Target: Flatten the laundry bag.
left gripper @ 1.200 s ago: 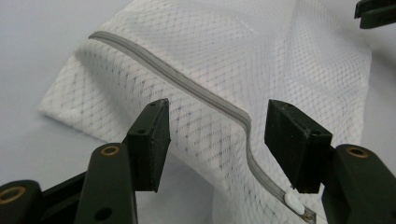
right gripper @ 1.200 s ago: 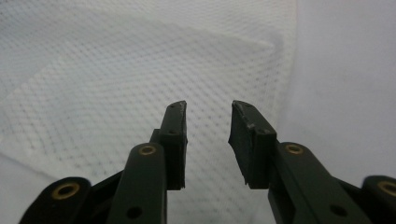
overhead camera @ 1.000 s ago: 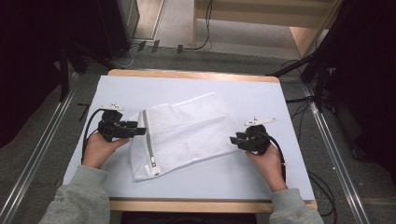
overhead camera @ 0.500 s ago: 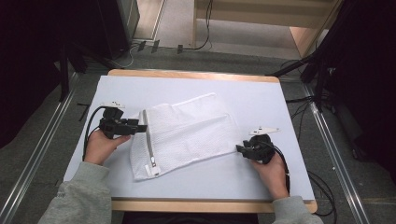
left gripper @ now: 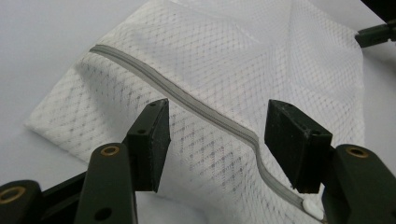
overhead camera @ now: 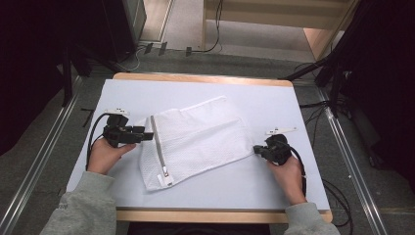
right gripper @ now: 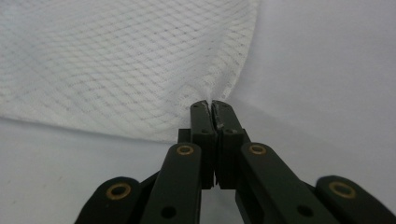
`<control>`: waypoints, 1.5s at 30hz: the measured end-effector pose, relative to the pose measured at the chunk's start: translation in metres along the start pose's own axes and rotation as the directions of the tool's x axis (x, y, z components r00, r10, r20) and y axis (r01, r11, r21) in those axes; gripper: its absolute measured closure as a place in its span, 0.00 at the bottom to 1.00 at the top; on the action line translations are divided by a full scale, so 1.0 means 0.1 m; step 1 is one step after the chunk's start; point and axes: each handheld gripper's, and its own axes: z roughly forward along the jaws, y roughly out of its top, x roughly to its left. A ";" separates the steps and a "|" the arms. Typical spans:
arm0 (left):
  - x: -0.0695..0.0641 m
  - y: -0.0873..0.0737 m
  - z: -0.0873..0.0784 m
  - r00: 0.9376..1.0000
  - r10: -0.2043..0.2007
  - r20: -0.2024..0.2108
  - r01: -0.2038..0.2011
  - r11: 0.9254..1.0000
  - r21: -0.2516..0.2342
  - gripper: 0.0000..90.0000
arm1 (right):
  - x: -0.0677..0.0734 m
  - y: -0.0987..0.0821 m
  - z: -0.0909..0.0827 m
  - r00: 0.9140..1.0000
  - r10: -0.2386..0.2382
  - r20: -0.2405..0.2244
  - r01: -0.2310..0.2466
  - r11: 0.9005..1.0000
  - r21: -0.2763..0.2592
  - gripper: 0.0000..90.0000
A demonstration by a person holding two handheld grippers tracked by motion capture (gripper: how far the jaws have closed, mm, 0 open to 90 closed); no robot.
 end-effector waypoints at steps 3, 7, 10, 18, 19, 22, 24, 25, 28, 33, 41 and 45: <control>0.00 -0.02 -0.01 1.000 0.000 -0.004 0.000 1.000 0.001 0.46 | -0.10 0.07 0.05 1.000 0.014 0.003 -0.014 1.000 -0.006 1.00; 0.01 -0.07 -0.05 1.000 -0.010 -0.013 0.010 1.000 -0.002 0.46 | -0.21 0.15 0.10 1.000 0.025 0.006 -0.025 1.000 -0.008 1.00; 0.02 -0.11 -0.09 1.000 -0.021 -0.022 0.021 1.000 -0.003 0.46 | -0.27 0.20 0.13 1.000 0.030 0.006 -0.030 0.999 -0.012 1.00; 0.03 -0.19 -0.12 0.999 -0.030 -0.039 0.030 1.000 0.004 0.46 | -0.47 0.36 0.23 0.998 0.062 0.001 -0.062 0.998 -0.021 1.00; 0.02 -0.19 -0.12 0.999 -0.033 -0.037 0.033 0.999 0.005 0.46 | -0.49 0.37 0.24 0.998 0.063 -0.001 -0.063 0.998 -0.023 1.00; 0.01 -0.20 -0.11 0.999 -0.030 -0.035 0.031 0.999 0.013 0.46 | -0.55 0.42 0.27 0.997 0.078 0.006 -0.078 0.996 -0.035 1.00; 0.00 -0.21 -0.10 0.999 -0.027 -0.038 0.027 0.999 0.017 0.46 | -0.58 0.45 0.29 0.996 0.085 0.007 -0.085 0.996 -0.036 0.99; 0.00 -0.21 -0.10 0.999 -0.027 -0.036 0.028 1.000 0.015 0.46 | -0.60 0.46 0.29 0.996 0.092 0.008 -0.092 0.995 -0.036 0.99; 0.01 -0.17 -0.08 0.999 -0.032 -0.034 0.032 0.999 0.021 0.46 | -0.59 0.47 0.27 0.995 0.102 0.010 -0.102 0.994 -0.041 0.97; 0.09 -0.03 -0.03 0.999 -0.035 -0.033 0.036 0.999 0.021 0.47 | -0.54 0.47 0.19 0.996 0.085 0.022 -0.084 0.994 -0.065 0.85; 0.23 0.28 0.20 1.000 -0.012 -0.007 0.013 0.997 0.076 0.45 | -0.34 0.38 0.04 0.999 0.049 0.009 -0.048 0.995 -0.082 0.77; 0.29 0.39 0.30 1.000 -0.007 -0.009 0.008 0.998 0.068 0.46 | -0.18 0.33 0.01 1.000 0.015 -0.014 -0.016 0.997 -0.080 0.76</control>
